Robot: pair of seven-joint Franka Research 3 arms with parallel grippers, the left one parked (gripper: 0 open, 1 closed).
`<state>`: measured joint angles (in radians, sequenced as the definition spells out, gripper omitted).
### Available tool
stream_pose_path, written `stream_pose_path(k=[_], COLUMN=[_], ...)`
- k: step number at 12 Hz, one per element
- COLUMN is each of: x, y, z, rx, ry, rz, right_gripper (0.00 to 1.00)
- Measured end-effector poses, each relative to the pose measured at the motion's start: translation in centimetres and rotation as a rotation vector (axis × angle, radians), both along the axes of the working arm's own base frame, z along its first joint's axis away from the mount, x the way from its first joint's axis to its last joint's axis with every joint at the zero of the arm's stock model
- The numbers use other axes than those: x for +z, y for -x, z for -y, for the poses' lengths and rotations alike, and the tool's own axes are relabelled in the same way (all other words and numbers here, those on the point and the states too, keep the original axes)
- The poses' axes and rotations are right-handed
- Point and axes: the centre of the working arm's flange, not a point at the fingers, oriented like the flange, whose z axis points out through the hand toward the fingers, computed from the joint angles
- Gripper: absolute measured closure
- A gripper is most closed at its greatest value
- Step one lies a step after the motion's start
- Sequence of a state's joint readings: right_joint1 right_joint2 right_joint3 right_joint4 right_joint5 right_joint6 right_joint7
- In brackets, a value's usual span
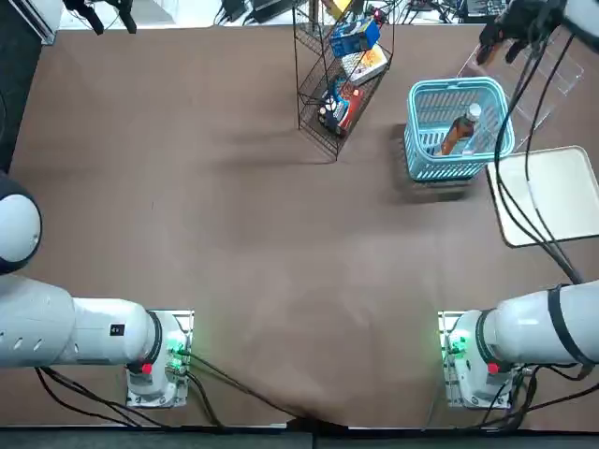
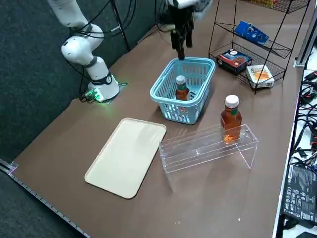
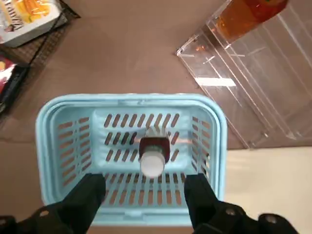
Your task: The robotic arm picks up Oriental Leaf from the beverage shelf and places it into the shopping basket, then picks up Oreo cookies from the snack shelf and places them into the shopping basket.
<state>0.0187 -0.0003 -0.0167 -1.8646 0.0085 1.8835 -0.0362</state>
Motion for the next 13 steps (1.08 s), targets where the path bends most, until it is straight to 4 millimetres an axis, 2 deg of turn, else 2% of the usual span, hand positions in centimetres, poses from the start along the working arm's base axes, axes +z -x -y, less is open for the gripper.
stream_pose_path(k=[3,5,9,13], x=[4.9,6.6,6.3,6.2], y=[0.3,0.3,-0.1,-0.2], z=[-0.1,-0.1,-1.0,-2.1], rx=[0.003,0.009,0.15,0.284], ry=[0.0,0.0,-0.005,-0.094], rz=[-0.017,-0.011,-0.007,0.011], right_gripper=[0.0,0.0,0.0,0.0])
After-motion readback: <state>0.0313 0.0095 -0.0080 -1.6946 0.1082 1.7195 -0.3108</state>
